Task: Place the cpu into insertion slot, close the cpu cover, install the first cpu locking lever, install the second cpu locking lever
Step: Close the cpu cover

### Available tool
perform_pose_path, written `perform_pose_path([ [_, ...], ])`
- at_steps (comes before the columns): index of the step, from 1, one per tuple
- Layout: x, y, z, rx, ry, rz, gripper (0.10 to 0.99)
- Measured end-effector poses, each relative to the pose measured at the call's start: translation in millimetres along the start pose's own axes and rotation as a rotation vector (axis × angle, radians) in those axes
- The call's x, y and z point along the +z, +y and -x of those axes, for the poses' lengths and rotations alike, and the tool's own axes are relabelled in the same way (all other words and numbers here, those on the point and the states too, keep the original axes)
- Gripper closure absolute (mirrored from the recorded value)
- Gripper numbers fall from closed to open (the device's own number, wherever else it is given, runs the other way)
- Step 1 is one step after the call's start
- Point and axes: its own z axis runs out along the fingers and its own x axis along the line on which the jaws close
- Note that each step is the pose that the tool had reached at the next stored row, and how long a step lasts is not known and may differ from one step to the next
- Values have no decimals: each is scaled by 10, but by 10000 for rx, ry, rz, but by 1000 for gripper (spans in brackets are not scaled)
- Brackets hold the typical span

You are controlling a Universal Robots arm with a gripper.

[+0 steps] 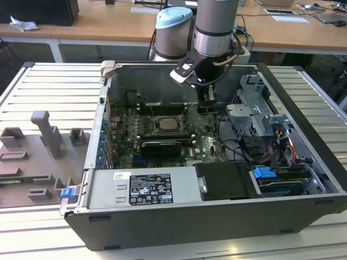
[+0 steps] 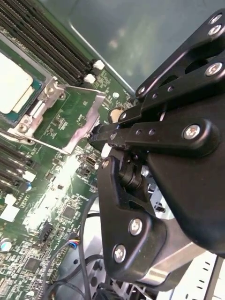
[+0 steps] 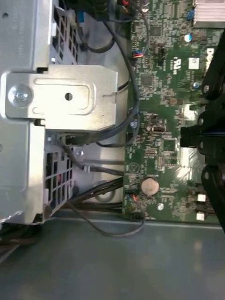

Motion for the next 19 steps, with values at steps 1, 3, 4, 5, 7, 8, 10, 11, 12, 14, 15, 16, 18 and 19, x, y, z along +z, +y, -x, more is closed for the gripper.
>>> perform_pose_path([
  [1,-1,-36,-1,-3,-3,-1,980],
  [3,-2,-88,-3,-1,-2,0,980],
  [4,-2,-120,-4,-3,-1,-1,980],
  [5,-3,-151,-5,-2,-2,-1,980],
  [7,10,-260,-10,-2,-1,1,980],
  [8,20,-294,-11,-2,-1,3,980],
  [10,40,-394,-15,-2,-2,10,980],
  [11,48,-439,-17,-3,-2,16,980],
  [12,58,-500,-20,-2,-2,25,980],
  [14,72,-595,-24,-2,-3,40,980],
  [15,79,-642,-26,-3,-4,48,980],
  [16,88,-696,-28,-1,-4,56,980],
  [18,123,-789,-33,0,-5,68,980],
  [19,139,-809,-34,-2,-5,70,980],
])
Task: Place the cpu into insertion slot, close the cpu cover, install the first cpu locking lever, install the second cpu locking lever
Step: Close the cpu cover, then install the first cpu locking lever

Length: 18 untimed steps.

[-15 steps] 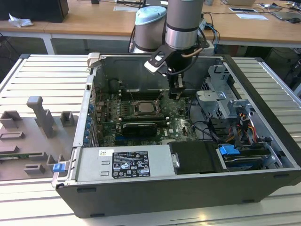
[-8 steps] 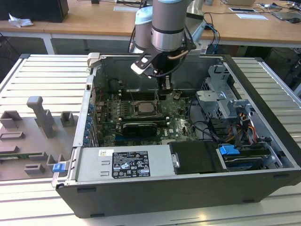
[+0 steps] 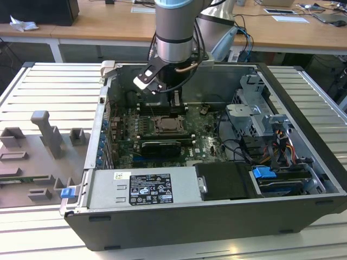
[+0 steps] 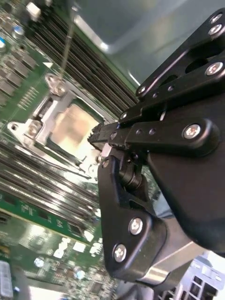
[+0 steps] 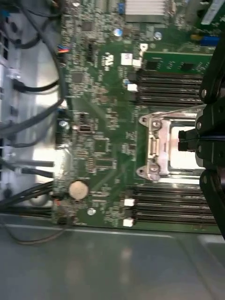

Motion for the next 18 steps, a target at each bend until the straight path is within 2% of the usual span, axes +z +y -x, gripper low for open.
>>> perform_pose_path([
  [2,43,-45,-4,1,1,0,980],
  [5,62,-70,-6,0,1,0,980],
  [18,63,-120,-8,-1,-2,-1,980],
])
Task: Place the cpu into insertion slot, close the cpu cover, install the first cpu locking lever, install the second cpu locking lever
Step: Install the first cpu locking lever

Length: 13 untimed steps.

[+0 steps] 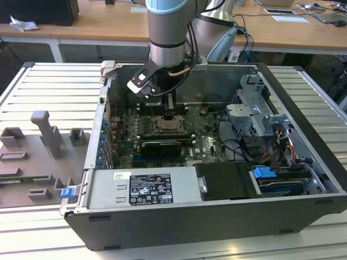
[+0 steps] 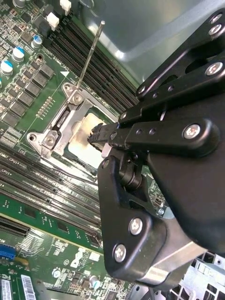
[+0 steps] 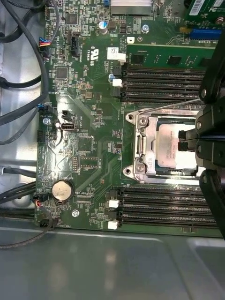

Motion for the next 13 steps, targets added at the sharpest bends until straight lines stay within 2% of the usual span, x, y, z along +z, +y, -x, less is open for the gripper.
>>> perform_pose_path([
  [9,-160,7,-1,1,2,-27,980],
  [11,-247,11,-1,-1,4,-28,980],
  [12,-347,15,-1,-1,3,-29,980],
  [13,-506,23,0,0,3,-29,980],
])
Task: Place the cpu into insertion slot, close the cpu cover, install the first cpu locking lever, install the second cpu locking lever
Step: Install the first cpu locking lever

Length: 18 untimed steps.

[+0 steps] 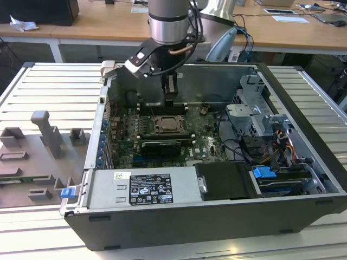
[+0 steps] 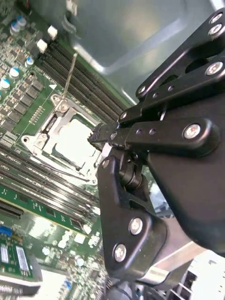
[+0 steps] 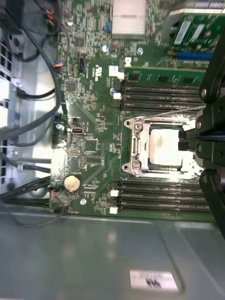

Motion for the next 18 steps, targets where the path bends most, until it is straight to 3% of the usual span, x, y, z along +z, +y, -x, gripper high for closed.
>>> perform_pose_path([
  [1,-57,3,0,-1,1,1,980],
  [2,-68,2,0,-19,2,0,980],
  [11,-63,3,-7,-1807,102,5,980],
  [18,-53,2,-15,-2854,158,-21,980],
])
